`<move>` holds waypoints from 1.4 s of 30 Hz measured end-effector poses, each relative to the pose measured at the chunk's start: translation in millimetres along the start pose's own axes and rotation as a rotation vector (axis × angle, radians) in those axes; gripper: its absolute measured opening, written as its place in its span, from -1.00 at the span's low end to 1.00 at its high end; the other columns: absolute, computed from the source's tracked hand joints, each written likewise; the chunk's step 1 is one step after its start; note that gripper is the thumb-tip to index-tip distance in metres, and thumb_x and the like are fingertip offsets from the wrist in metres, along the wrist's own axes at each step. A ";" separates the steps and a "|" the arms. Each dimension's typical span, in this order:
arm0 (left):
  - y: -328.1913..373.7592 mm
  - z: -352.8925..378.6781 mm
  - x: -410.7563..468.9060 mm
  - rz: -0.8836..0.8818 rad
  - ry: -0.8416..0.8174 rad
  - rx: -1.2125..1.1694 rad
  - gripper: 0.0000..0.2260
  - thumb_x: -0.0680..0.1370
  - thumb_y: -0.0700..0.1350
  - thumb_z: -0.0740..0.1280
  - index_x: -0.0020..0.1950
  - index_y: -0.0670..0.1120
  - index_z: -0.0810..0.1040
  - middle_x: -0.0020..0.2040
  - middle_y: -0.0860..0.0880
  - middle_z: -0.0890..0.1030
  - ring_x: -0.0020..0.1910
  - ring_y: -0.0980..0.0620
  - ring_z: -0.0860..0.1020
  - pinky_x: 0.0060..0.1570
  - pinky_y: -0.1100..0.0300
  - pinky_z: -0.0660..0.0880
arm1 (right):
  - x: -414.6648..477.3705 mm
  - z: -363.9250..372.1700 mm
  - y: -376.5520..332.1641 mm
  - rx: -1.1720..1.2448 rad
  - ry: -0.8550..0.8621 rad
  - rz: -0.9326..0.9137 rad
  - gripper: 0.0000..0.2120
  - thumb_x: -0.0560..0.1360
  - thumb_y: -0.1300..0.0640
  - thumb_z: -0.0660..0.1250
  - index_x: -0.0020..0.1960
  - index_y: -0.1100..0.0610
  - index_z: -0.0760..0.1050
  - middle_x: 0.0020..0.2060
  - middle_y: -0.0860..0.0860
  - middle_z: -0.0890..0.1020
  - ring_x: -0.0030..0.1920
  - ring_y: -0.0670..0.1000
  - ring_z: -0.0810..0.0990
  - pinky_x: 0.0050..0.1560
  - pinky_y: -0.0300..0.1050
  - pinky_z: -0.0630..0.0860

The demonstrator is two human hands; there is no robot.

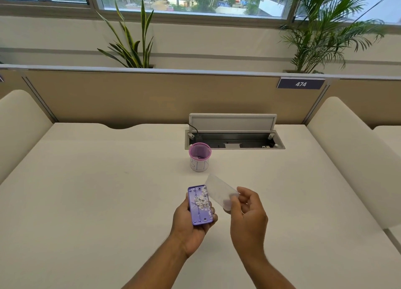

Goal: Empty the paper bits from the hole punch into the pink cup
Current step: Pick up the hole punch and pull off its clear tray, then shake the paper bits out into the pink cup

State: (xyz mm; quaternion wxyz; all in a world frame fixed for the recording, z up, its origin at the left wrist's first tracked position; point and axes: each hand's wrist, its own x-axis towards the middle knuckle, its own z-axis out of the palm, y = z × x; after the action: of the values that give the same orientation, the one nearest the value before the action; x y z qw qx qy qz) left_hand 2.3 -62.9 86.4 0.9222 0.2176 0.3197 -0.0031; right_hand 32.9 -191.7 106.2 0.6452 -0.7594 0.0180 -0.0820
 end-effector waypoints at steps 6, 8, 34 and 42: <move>2.6 -4.9 2.0 0.018 0.037 0.006 -0.71 0.66 -0.09 0.15 0.12 -0.24 0.58 -0.19 -0.18 0.52 -0.28 -0.13 0.46 -0.28 0.02 0.55 | 27.0 -9.1 26.2 0.103 0.116 0.291 -0.88 0.56 0.26 0.43 0.01 0.08 0.57 -0.10 0.09 0.71 -0.16 0.11 0.77 -0.12 0.07 0.74; 4.4 -8.2 4.6 0.013 0.045 0.008 -0.71 0.64 -0.10 0.13 0.10 -0.24 0.57 -0.18 -0.19 0.52 -0.27 -0.14 0.47 -0.28 0.01 0.55 | 33.7 -13.4 37.3 0.087 0.142 0.364 -0.91 0.55 0.26 0.43 -0.01 0.11 0.56 -0.11 0.12 0.71 -0.28 0.08 0.77 -0.09 0.09 0.73; 13.5 -17.6 14.1 0.074 0.137 0.234 -0.80 0.65 -0.32 0.21 0.01 -0.25 0.64 -0.26 -0.16 0.63 -0.24 -0.13 0.54 -0.05 -0.06 0.58 | 30.4 -26.6 110.5 -0.343 0.168 0.535 -0.79 0.41 0.11 0.56 -0.15 -0.01 0.51 -0.14 0.06 0.64 -0.14 0.16 0.68 -0.03 0.17 0.68; 44.4 -11.0 31.3 0.114 0.171 0.365 -0.78 0.63 -0.36 0.20 0.02 -0.28 0.65 -0.24 -0.18 0.75 -0.30 -0.10 0.71 -0.21 0.05 0.71 | 29.8 -8.8 66.4 -0.265 0.034 0.422 -0.92 0.48 0.19 0.47 -0.08 0.07 0.58 -0.14 0.00 0.67 -0.09 0.03 0.64 0.00 0.04 0.61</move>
State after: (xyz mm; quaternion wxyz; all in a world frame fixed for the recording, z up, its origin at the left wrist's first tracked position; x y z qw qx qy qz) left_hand 27.2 -14.1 77.9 0.8358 0.3980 0.3780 0.0096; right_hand 66.2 -215.4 45.3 0.5425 -0.8153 0.1974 0.0450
